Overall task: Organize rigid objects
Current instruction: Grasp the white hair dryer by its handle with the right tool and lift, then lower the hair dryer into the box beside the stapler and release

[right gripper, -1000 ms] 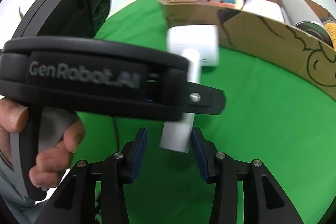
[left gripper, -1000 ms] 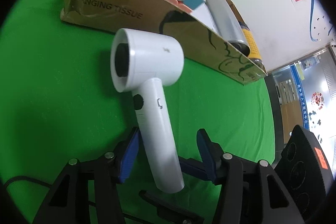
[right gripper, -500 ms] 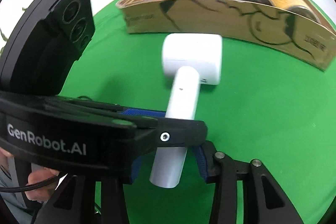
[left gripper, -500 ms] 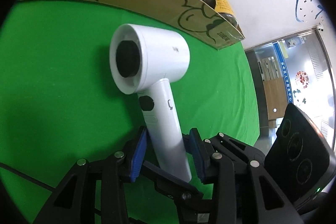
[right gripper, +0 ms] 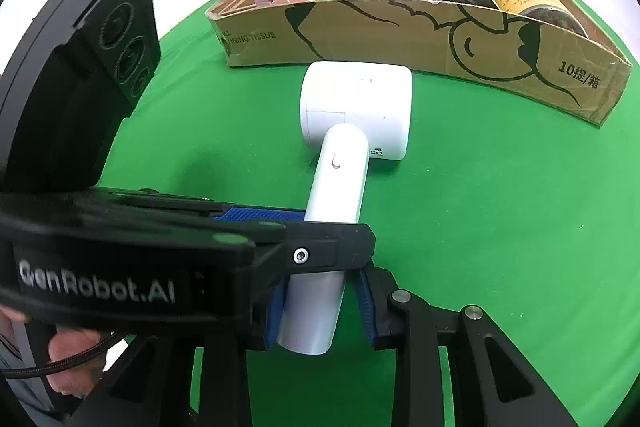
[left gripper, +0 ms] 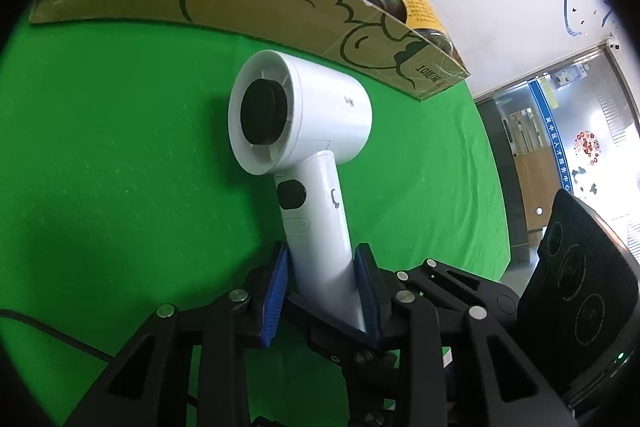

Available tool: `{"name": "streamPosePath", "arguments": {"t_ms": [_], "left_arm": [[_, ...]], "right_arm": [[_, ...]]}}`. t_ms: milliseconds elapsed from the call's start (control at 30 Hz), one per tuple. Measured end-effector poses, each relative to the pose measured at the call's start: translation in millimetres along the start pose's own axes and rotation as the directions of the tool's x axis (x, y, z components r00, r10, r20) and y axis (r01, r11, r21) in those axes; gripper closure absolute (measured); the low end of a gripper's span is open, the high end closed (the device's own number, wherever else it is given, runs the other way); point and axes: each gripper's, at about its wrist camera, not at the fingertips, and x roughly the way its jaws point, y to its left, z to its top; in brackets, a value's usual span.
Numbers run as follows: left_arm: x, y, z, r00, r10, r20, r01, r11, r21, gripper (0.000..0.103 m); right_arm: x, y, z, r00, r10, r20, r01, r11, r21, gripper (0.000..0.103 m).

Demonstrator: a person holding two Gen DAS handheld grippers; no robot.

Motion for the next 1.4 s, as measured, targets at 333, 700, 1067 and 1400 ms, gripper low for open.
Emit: {"name": "streamPosePath", "arguments": {"t_ms": [333,700,1067,1400], "left_arm": [[-37.4,-39.5,13.6,0.990,0.025,0.140,-0.041,0.993,0.112,0.071],[-83.7,-65.7,59.9,0.958,0.008,0.288,-0.071,0.975,0.209,0.071],[-124.9,-44.8,110.0,0.941,0.037,0.336,-0.112,0.972,0.208,0.072],[-144.4,10.6,165.6,0.954,0.079,0.288,-0.126,0.981,0.148,0.072]], "right_arm": [[-47.2,11.2,14.9,0.987,-0.022,0.162,0.025,0.999,-0.020,0.075],[-83.0,26.6,77.3,0.943,-0.049,0.329,0.082,0.993,-0.087,0.075],[-79.3,54.1,148.7,0.930,-0.037,0.366,0.093,0.987,-0.134,0.075],[-33.5,74.9,227.7,0.956,0.026,0.291,0.018,0.989,-0.145,0.074]]}}
